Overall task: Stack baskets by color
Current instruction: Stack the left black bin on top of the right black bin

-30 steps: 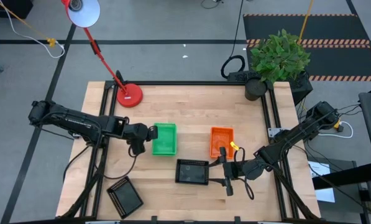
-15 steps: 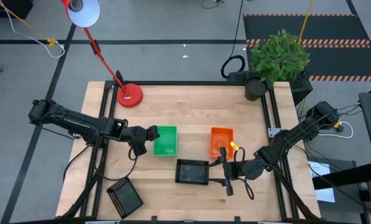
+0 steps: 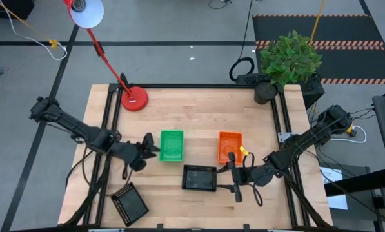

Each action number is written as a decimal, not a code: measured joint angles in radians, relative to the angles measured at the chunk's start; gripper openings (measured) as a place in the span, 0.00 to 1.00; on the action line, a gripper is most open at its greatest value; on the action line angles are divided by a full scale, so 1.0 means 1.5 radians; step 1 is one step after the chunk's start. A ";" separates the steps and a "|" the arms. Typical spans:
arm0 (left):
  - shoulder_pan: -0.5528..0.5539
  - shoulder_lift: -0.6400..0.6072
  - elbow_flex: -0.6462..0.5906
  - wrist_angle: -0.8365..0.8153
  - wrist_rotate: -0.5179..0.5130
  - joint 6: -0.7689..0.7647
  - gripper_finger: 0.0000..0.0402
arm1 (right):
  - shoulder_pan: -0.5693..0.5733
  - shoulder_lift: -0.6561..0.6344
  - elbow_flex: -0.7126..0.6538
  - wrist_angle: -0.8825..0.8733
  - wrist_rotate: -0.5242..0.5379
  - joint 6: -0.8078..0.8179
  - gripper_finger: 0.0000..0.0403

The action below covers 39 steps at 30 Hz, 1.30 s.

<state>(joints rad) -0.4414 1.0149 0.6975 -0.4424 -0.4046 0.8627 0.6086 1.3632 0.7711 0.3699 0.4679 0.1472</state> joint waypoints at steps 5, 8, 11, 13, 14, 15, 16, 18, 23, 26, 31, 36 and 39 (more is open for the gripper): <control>-0.096 0.007 0.000 0.002 -0.060 -0.217 0.32 | 0.000 0.000 -0.015 0.005 0.001 0.051 0.51; -0.144 0.024 0.000 0.003 -0.087 -0.350 0.27 | 0.000 0.000 -0.020 0.006 0.001 0.053 0.51; -0.183 0.047 0.009 -0.006 -0.090 -0.496 0.23 | 0.000 0.000 -0.024 0.004 0.002 0.054 0.51; -0.204 0.066 0.026 -0.018 -0.091 -0.606 0.20 | 0.000 0.000 -0.024 0.008 0.002 0.054 0.51; -0.213 0.074 0.038 -0.030 -0.091 -0.662 0.19 | 0.000 0.000 -0.024 0.014 0.002 0.054 0.51; -0.221 0.084 0.051 -0.044 -0.091 -0.714 0.18 | 0.000 0.000 -0.024 0.019 0.002 0.054 0.51; -0.230 0.096 0.068 -0.063 -0.091 -0.761 0.16 | 0.000 0.000 -0.024 0.020 0.002 0.056 0.51; -0.248 0.121 0.101 -0.103 -0.084 -0.845 0.13 | 0.000 0.000 -0.024 0.020 0.002 0.070 0.51; -0.292 0.200 0.188 -0.185 -0.024 -0.977 0.05 | 0.005 0.010 -0.024 0.017 0.002 0.104 0.51; -0.321 0.249 0.233 -0.210 0.017 -1.024 0.02 | 0.010 0.015 -0.024 0.015 0.002 0.105 0.51; -0.375 0.321 0.273 -0.206 0.072 -1.120 0.07 | 0.010 0.015 -0.024 0.023 0.002 0.099 0.51; -0.435 0.391 0.293 -0.209 0.093 -1.207 0.25 | 0.010 0.015 -0.023 0.026 0.002 0.086 0.51; -0.464 0.424 0.315 -0.208 0.127 -1.223 0.37 | 0.010 0.015 -0.023 0.026 0.002 0.086 0.51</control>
<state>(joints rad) -1.1372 1.6503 1.1703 -0.7550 -0.2142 -0.9714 0.6235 1.3864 0.7361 0.4088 0.4709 0.2760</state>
